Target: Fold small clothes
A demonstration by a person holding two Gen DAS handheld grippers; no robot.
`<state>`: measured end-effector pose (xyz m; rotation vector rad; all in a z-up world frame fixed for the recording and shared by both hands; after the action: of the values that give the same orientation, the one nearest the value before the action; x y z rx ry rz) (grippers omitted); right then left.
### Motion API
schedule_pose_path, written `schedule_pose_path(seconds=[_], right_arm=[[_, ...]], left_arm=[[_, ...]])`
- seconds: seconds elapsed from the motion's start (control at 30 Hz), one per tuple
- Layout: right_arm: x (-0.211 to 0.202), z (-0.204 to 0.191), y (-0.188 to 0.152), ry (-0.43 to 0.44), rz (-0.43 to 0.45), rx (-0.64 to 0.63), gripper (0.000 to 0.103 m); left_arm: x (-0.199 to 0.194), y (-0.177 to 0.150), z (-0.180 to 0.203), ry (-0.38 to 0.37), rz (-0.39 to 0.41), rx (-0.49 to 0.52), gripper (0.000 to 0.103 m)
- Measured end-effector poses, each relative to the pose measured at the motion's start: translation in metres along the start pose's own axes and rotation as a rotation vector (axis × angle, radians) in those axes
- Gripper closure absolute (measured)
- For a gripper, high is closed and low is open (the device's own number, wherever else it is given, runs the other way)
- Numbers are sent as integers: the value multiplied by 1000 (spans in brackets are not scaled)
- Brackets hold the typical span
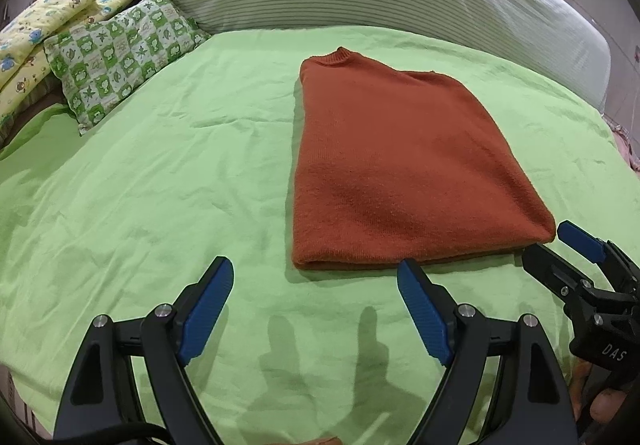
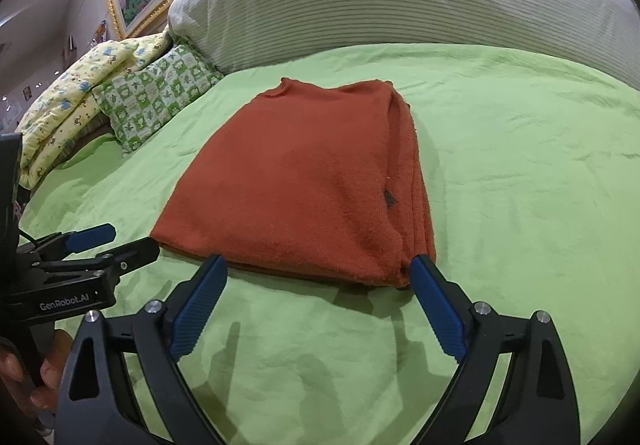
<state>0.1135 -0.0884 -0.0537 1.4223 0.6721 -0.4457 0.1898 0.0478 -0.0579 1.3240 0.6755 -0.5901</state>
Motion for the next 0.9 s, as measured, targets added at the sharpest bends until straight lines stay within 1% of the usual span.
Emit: schedule_pose_path(seconds=[0.13,0.43,0.9], right_arm=[[5,1,-2,5,-9,1,10],[5,2,-5,9,16,10,9],[10,0,0,4,15,-30,5]], left_arm=[[5,-1,1,4,-2,12,19],[11,0,0,10,18,15,19],[14,-1,2,17,23,22,18]])
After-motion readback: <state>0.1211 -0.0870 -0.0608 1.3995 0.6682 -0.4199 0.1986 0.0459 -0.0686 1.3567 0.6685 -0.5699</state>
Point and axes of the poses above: each gripper's, at about its wrist camera, not at the fingertips, and x roughly the way its jaws point, z to its right, y to its top, the point moved 3 cm from there along x, roughly the way its jaws point, and after that the axes turned 11 degrees about -x, right-handed, at the moved point
